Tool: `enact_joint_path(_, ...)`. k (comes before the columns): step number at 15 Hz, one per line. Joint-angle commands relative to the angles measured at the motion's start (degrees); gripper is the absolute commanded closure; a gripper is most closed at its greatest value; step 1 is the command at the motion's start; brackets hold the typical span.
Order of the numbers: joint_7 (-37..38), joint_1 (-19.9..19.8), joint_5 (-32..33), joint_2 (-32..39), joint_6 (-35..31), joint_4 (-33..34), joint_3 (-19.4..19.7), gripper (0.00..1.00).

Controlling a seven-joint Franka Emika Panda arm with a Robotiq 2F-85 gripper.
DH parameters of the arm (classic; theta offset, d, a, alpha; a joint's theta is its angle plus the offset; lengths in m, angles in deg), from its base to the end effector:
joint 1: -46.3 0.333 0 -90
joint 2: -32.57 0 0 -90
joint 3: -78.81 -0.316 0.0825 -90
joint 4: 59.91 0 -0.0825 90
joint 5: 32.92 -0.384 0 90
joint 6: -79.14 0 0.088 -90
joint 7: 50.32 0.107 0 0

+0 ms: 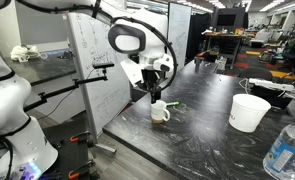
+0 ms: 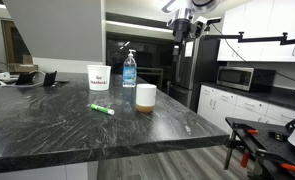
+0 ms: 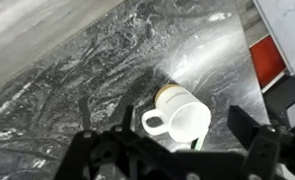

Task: Put the marker in the mug

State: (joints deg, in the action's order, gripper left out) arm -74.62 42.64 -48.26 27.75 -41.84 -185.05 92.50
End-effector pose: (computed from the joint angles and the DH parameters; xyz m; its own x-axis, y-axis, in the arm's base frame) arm 0.4987 -0.1444 0.4266 0.9953 -0.0263 0.0932 -0.0042 -0.9734 -0.2291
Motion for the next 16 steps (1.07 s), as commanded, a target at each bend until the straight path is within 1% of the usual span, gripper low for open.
enact_joint_path(1, 7.9, 0.2, -0.8, 5.1, -6.7, 2.2, -4.4, 0.0)
enact_joint_path(3, 15.5, 1.1, 1.7, 7.9, -11.4, 3.0, -7.2, 0.0)
enact_joint_path(5, 21.8, 2.1, 5.7, 10.9, -13.8, 4.7, -9.2, 0.0)
enact_joint_path(8, 29.4, 3.6, 10.9, 15.6, -10.8, 10.1, -10.8, 0.0)
enact_joint_path(10, 30.6, 4.0, 11.1, 18.6, -8.7, 13.6, -11.6, 0.0)
enact_joint_path(13, 27.0, 3.5, 7.4, 23.4, -6.8, 18.7, -13.6, 0.0)
enact_joint_path(16, 27.8, 3.7, 6.6, 28.3, -5.5, 24.2, -14.5, 0.0)
